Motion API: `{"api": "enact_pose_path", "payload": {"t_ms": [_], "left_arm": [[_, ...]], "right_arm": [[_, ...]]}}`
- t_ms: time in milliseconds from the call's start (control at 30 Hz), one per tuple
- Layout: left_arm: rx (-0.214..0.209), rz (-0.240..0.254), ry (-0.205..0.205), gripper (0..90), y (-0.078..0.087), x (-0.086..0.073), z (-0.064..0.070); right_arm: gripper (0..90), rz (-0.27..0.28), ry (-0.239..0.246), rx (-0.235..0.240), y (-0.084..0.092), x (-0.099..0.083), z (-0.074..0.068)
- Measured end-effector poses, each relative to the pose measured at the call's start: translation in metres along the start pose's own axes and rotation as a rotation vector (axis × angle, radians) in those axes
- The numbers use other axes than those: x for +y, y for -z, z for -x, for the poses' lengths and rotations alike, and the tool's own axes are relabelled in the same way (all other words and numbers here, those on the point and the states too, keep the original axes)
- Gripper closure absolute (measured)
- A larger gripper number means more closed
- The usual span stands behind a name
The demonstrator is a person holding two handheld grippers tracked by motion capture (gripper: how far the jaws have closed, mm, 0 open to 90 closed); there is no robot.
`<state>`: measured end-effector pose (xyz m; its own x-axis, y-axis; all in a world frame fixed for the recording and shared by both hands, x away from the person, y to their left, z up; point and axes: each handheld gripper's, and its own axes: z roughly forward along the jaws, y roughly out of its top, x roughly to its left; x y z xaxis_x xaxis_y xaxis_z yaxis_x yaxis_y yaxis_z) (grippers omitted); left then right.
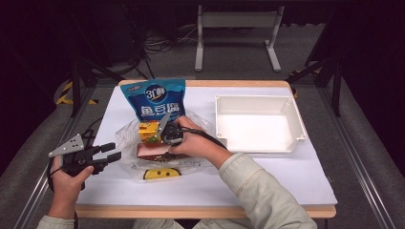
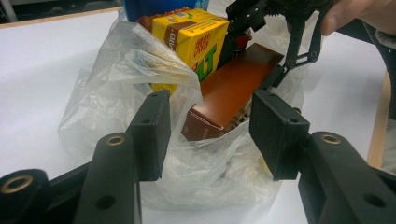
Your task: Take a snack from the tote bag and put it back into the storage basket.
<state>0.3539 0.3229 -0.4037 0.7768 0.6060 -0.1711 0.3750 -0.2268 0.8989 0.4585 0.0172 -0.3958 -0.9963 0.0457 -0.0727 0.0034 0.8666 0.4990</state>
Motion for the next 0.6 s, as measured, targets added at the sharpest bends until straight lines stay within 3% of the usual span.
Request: {"api": "enact_pose_path", "payload": {"t_ms": [167, 600], "left_arm": [[-0.007, -0.002, 0.003, 48.8, -0.0008, -0.0008, -0.0009], [-0.010, 0.003, 0.013, 48.6, 0.0003, -0.0015, -0.0019]], "right_arm": [[35.8, -0.040, 0.013, 0.005, -0.0053, 0.0023, -0.0034], [42.7, -0.072, 0.080, -0.008, -0.0018, 0.0048, -0.0047]]}}
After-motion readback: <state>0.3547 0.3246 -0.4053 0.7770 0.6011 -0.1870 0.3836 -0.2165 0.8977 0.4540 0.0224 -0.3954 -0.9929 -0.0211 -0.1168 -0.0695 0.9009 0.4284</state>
